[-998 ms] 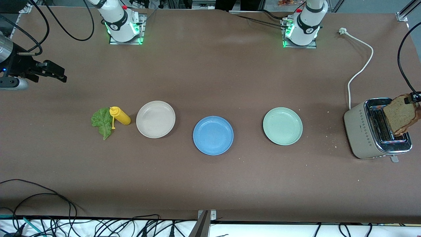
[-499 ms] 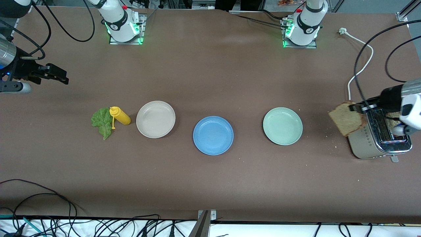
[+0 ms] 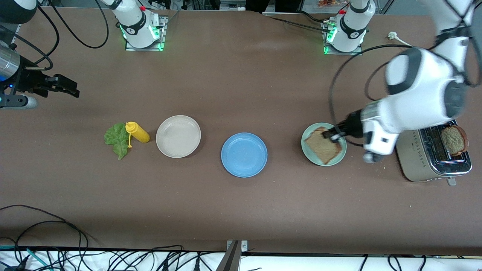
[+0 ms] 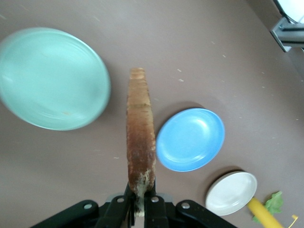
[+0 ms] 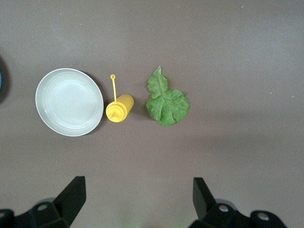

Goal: Make sandwich in blue plate with both arms
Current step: 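Carry the bread slice with the left gripper onto the blue plate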

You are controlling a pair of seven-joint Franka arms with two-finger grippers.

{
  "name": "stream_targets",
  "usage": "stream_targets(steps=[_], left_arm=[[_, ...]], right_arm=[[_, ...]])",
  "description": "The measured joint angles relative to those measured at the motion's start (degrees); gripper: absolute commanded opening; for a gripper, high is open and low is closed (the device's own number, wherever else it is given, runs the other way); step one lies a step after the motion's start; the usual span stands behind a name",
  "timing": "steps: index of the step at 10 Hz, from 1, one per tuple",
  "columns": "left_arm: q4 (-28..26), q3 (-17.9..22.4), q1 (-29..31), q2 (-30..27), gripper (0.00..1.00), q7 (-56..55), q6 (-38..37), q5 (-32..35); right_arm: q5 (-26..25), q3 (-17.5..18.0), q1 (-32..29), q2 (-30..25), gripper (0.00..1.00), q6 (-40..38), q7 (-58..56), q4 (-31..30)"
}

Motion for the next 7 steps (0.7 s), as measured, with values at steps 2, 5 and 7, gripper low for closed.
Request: stream_targets(steps=[2,5,7], left_arm=[[-1.3,0.0,-6.6,2.9,0.0,-6.0,11.1,-2.5],[-1.7,0.0,-13.1,8.2,0.0,-7.8,26.9,-7.9],[-1.9,0.0,-16.7,11.5,0.0,-8.4,34.9,-8.3]], right_arm=[[0.0,0.0,0.0,0.0,1.0,0.0,0.0,0.0],[0.0,0.0,0.0,0.1,1.0,0.0,0.0,0.0],[0.0,0.0,0.0,0.1,1.0,0.0,0.0,0.0]])
